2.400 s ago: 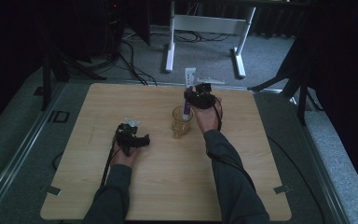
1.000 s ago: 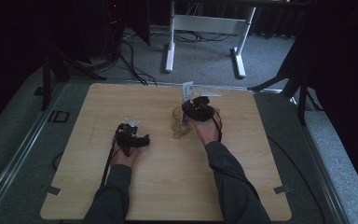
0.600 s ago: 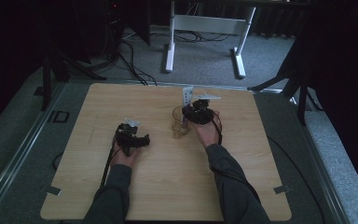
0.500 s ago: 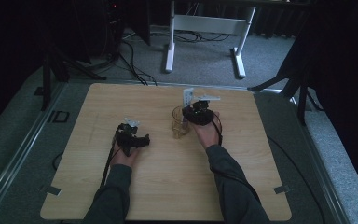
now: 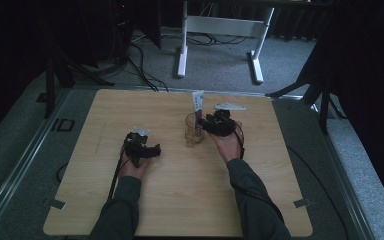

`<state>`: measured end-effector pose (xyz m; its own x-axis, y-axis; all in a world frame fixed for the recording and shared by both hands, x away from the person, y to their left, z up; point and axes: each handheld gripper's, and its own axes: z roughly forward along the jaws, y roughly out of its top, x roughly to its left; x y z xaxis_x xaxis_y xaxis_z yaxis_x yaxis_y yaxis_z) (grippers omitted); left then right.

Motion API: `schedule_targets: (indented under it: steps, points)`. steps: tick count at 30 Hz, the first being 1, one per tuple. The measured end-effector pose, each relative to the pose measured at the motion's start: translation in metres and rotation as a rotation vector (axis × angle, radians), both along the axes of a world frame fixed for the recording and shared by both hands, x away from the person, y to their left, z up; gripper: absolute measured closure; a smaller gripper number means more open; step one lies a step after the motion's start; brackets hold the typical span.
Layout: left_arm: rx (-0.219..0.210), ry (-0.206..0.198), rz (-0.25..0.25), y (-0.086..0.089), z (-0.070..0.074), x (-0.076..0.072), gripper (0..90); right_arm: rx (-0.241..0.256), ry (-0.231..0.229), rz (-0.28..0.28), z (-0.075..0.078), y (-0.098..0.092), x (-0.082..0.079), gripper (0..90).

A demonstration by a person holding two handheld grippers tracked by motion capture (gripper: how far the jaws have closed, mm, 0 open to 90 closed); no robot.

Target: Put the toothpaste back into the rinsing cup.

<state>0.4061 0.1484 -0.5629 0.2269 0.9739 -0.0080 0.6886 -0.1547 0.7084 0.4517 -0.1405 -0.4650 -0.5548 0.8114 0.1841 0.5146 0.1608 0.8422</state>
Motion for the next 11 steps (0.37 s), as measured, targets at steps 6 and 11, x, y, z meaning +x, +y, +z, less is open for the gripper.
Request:
schedule_targets:
  steps: [6, 11]
  points:
    - [0.001, 0.0, 0.0, 0.0, 0.0, 0.0, 13.8, 0.051, 0.002, -0.021, -0.003, -0.024, -0.012, 49.3]
    - [0.001, 0.001, -0.001, 0.0, 0.0, 0.0, 13.8, 0.087, 0.039, -0.117, -0.015, -0.067, -0.029, 46.8]
